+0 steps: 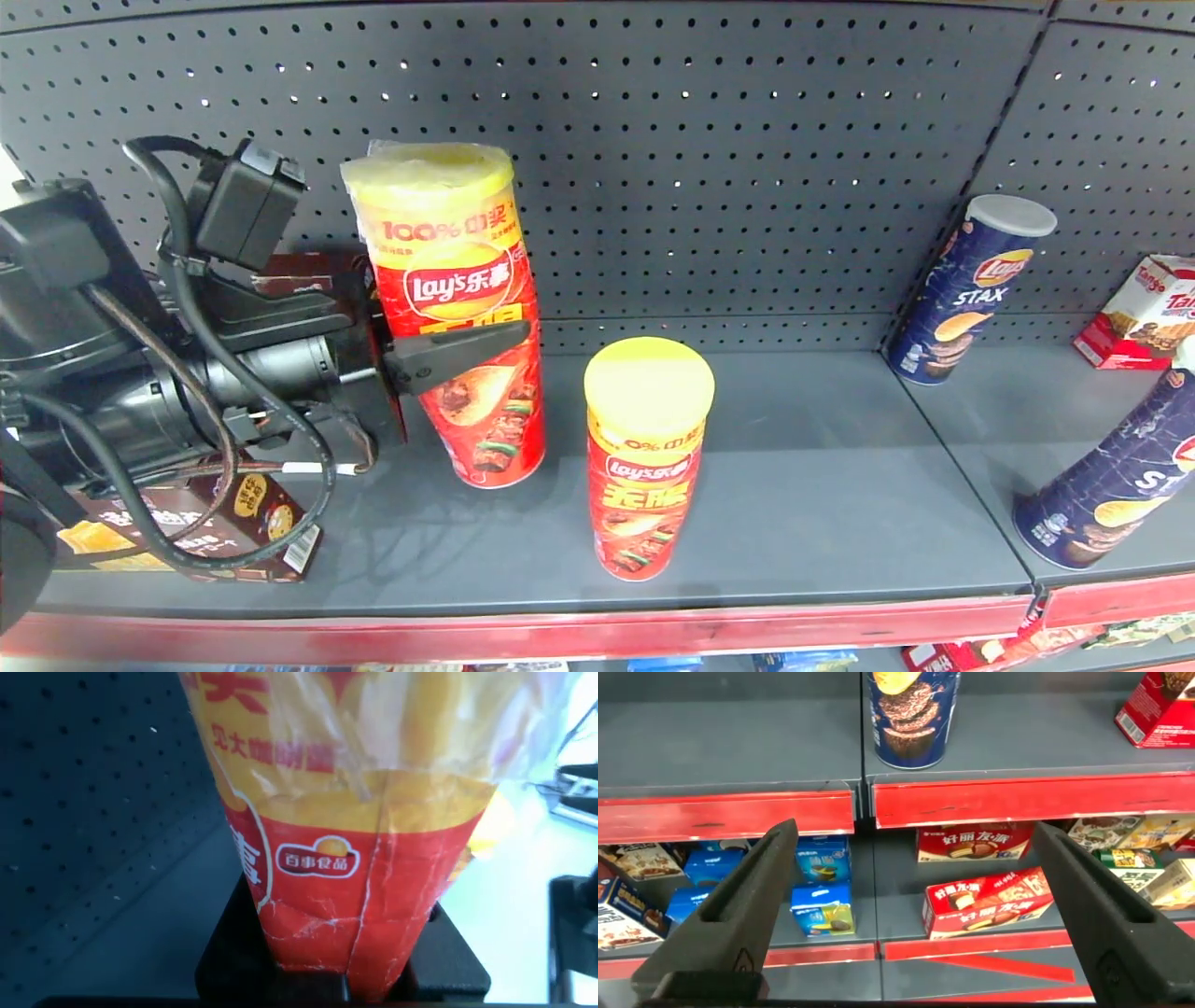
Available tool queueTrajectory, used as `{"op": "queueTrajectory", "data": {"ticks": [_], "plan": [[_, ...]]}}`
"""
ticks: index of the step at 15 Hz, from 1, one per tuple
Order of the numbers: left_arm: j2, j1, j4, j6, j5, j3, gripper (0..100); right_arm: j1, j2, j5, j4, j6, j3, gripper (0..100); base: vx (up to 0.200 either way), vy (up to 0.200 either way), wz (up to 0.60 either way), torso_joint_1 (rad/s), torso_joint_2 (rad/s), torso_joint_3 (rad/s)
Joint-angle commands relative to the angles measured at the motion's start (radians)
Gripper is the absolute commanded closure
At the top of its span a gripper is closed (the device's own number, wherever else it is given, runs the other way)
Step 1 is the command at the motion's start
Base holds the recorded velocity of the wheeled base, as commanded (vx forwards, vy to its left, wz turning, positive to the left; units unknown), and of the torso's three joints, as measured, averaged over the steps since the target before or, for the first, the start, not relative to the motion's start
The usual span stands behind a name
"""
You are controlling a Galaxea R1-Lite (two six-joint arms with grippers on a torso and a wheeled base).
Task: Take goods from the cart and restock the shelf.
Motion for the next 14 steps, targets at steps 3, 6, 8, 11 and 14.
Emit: {"op": "queueTrajectory", "data": {"ticks": [3, 6, 8, 11, 14], "plan": [[0.018, 0.054, 0.017, 0.013, 0.005, -0.028, 100, 0.0, 0.003, 0.0, 0.0, -0.001, 0.0, 0, 0.0, 0.0, 0.0, 0.0, 0.0, 0.0], [0.043, 0.064, 0.021, 0.021, 0.074, -0.035, 100, 0.0, 0.003, -0.001, 0.0, -0.001, 0.0, 0, 0.0, 0.0, 0.0, 0.0, 0.0, 0.0], [0.1, 0.073, 0.024, 0.018, 0.071, -0.102, 100, 0.0, 0.003, 0.0, 0.0, -0.001, 0.0, 0, 0.0, 0.0, 0.0, 0.0, 0.0, 0.0], [0.259, 0.079, 0.029, 0.036, 0.071, -0.263, 100, 0.0, 0.003, 0.0, 0.0, -0.001, 0.0, 0, 0.0, 0.0, 0.0, 0.0, 0.0, 0.0], [0.376, 0.062, 0.097, 0.047, 0.071, -0.432, 100, 0.0, 0.003, 0.0, 0.0, -0.001, 0.0, 0, 0.0, 0.0, 0.0, 0.0, 0.0, 0.0]]}}
